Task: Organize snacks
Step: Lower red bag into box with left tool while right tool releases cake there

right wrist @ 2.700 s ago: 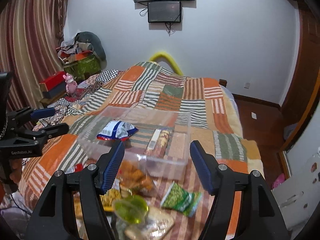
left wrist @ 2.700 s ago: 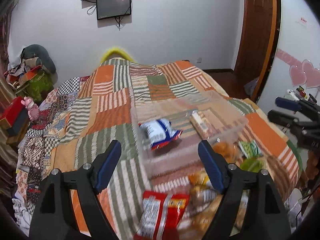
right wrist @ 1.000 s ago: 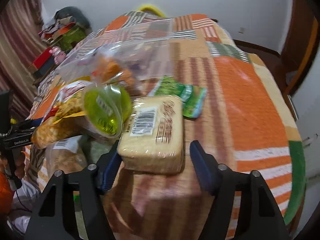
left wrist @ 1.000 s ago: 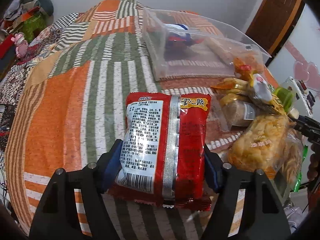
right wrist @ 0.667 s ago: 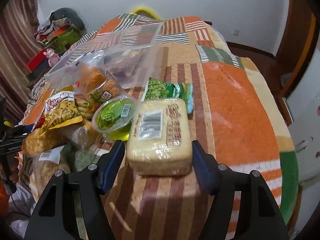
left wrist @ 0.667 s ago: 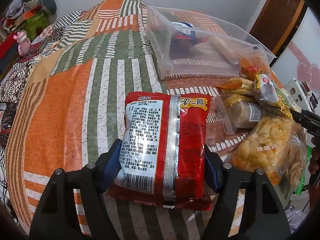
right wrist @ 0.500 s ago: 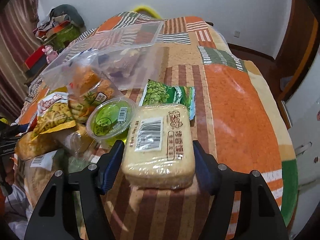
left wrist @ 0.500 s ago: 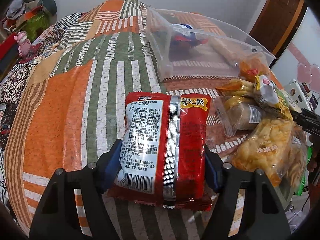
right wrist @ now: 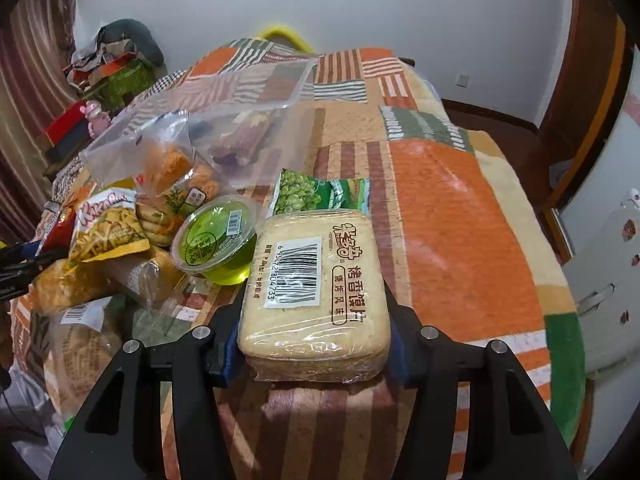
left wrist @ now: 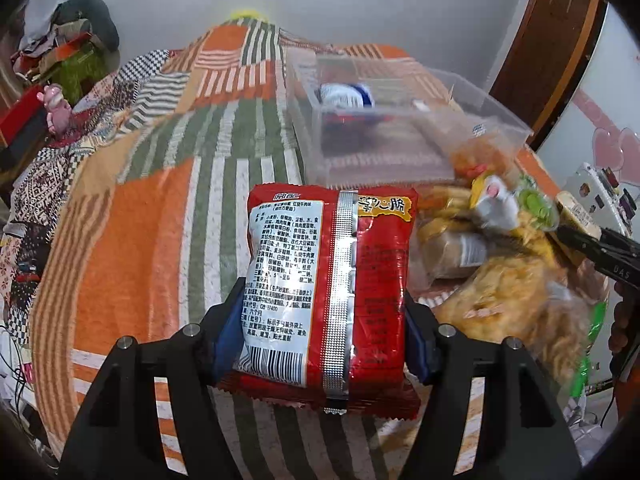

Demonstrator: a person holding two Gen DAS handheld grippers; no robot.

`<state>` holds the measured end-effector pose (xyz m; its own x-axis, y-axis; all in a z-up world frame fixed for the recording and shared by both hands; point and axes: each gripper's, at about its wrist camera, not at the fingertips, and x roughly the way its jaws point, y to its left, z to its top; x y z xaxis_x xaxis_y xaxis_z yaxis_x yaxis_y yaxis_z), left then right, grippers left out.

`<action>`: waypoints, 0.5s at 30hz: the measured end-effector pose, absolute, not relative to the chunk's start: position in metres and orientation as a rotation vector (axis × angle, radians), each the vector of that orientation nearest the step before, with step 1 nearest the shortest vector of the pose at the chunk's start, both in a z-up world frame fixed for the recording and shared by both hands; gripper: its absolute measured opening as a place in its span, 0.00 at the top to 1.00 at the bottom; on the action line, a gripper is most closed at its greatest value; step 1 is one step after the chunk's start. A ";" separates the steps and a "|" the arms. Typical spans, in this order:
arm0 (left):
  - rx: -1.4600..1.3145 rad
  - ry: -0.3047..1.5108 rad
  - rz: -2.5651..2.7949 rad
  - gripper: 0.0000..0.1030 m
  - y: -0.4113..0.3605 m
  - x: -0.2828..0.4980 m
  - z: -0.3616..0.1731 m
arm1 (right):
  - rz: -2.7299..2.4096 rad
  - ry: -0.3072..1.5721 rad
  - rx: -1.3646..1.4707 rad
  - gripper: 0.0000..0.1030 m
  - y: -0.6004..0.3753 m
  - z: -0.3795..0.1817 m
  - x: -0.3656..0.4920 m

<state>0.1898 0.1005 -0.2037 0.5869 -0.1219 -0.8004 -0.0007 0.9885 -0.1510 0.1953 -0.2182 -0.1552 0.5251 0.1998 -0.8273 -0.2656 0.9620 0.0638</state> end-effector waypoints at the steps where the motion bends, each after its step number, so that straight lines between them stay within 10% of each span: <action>1: -0.145 0.932 -0.067 0.35 0.101 0.189 -0.199 | 0.277 0.969 -0.066 0.49 -0.221 -0.151 0.194; 15: -0.128 0.811 -0.060 0.35 0.100 0.201 -0.141 | 0.321 0.833 -0.032 0.49 -0.208 -0.111 0.206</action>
<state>0.2013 0.1002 -0.1411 0.6873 -0.1022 -0.7191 0.0042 0.9906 -0.1369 0.2058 -0.2085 -0.1112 0.6271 0.2679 -0.7315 -0.2928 0.9512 0.0974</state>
